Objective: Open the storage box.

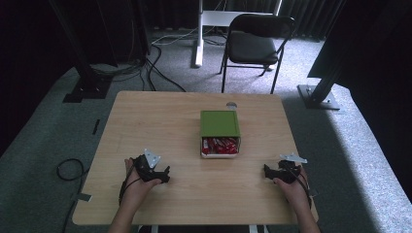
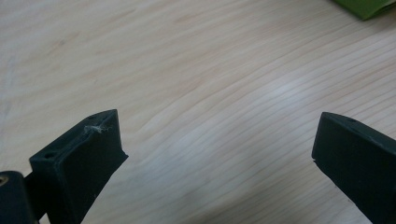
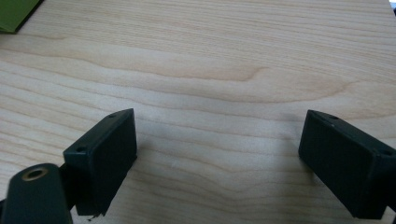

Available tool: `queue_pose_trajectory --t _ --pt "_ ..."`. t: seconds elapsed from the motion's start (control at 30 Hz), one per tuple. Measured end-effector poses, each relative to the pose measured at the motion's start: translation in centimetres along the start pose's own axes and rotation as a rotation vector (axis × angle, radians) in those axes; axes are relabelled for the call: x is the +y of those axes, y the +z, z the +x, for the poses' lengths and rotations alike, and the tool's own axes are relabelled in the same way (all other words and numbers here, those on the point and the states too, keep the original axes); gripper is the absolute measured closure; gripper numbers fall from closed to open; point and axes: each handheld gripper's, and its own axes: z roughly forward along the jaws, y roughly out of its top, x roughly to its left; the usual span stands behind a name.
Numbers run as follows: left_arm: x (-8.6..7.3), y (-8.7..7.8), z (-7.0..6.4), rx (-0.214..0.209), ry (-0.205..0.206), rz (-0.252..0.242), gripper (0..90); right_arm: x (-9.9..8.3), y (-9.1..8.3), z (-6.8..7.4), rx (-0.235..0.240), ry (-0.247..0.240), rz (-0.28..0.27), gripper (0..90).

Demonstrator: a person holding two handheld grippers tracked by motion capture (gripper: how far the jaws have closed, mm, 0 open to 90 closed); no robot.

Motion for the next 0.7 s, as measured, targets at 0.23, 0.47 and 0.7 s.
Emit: queue_pose_trajectory --t 0.23,0.47,0.7 --pt "1.5 -0.2 -1.6 -0.018 0.077 -0.04 2.6 0.0 0.0 0.0 0.0 0.001 0.0 10.8" --pt "3.4 -0.8 -3.2 -0.027 0.163 -0.092 2.6 0.0 0.0 0.0 -0.001 0.0 0.0 10.8" --pt "4.4 -0.9 -4.5 -0.051 0.223 -0.131 2.6 0.0 0.0 0.0 0.0 0.0 0.0 10.8"
